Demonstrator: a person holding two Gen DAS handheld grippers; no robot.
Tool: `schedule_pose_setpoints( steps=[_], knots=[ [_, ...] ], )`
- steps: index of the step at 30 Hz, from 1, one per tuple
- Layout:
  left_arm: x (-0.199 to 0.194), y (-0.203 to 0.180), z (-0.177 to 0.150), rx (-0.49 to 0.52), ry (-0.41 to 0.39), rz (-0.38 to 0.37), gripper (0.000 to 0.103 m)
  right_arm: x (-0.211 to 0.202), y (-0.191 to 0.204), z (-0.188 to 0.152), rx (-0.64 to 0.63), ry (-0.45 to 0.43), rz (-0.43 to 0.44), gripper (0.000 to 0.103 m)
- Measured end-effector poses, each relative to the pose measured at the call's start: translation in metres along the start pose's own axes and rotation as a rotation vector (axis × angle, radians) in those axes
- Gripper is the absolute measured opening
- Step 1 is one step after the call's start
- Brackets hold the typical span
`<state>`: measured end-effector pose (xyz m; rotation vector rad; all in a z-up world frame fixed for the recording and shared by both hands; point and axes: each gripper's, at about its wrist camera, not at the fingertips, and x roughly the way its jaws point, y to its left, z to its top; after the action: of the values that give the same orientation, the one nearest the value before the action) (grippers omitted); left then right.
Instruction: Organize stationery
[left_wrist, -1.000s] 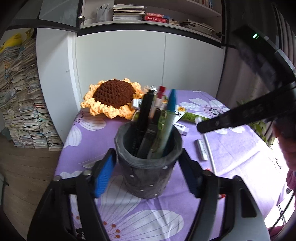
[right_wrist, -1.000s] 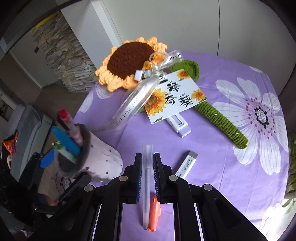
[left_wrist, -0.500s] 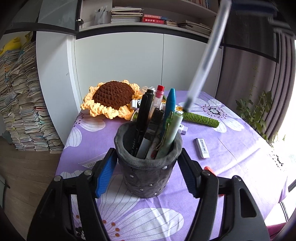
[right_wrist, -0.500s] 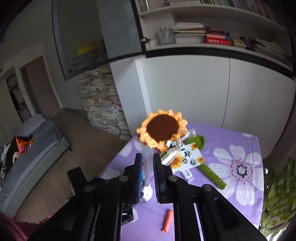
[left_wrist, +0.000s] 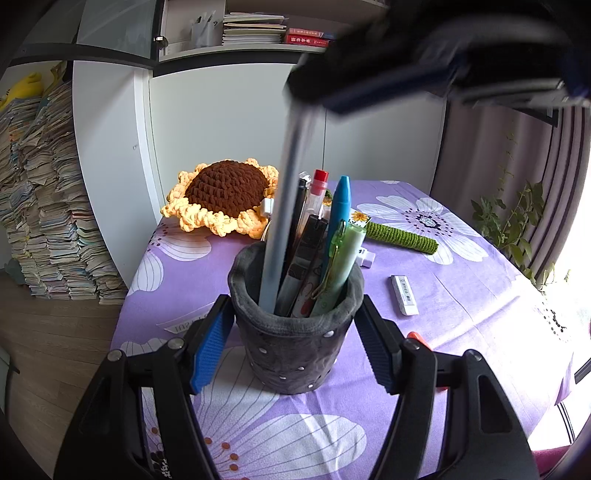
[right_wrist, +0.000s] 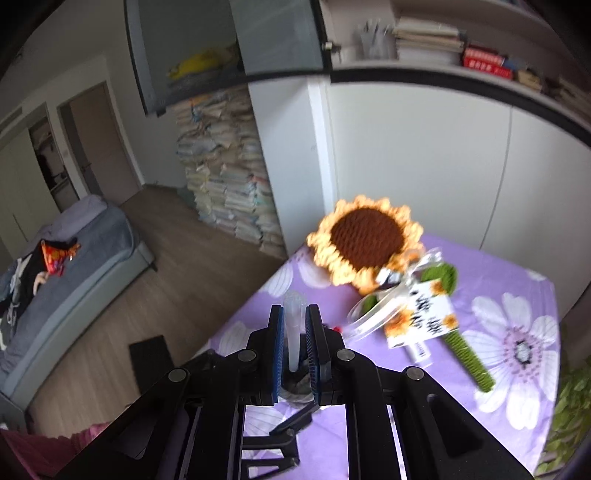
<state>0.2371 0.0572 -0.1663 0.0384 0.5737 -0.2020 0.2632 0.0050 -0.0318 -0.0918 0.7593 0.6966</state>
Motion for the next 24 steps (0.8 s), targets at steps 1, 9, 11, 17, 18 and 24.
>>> schedule_pose_setpoints(
  steps=[1,9,11,17,18,24],
  knots=[
    [0.0,0.0,0.0,0.0,0.0,-0.001,0.066,0.009,-0.001,-0.002,0.002,0.018,0.005,0.013],
    [0.0,0.0,0.0,0.0,0.0,-0.004,0.066,0.047,-0.019,-0.014,0.05,0.09,0.025,0.013],
    [0.001,0.0,0.0,-0.003,-0.001,-0.005,0.066,0.045,-0.024,-0.013,0.082,0.104,0.056,0.013],
    [0.0,0.0,0.0,-0.004,0.001,-0.005,0.066,0.007,-0.054,-0.017,0.168,0.047,0.042,0.021],
    [0.0,0.0,0.0,-0.004,0.001,-0.004,0.066,0.001,-0.064,-0.02,0.182,0.047,-0.004,0.026],
    [0.0,0.0,0.0,-0.009,0.001,-0.001,0.066,0.013,-0.115,-0.064,0.301,0.221,-0.169,0.039]
  ],
)
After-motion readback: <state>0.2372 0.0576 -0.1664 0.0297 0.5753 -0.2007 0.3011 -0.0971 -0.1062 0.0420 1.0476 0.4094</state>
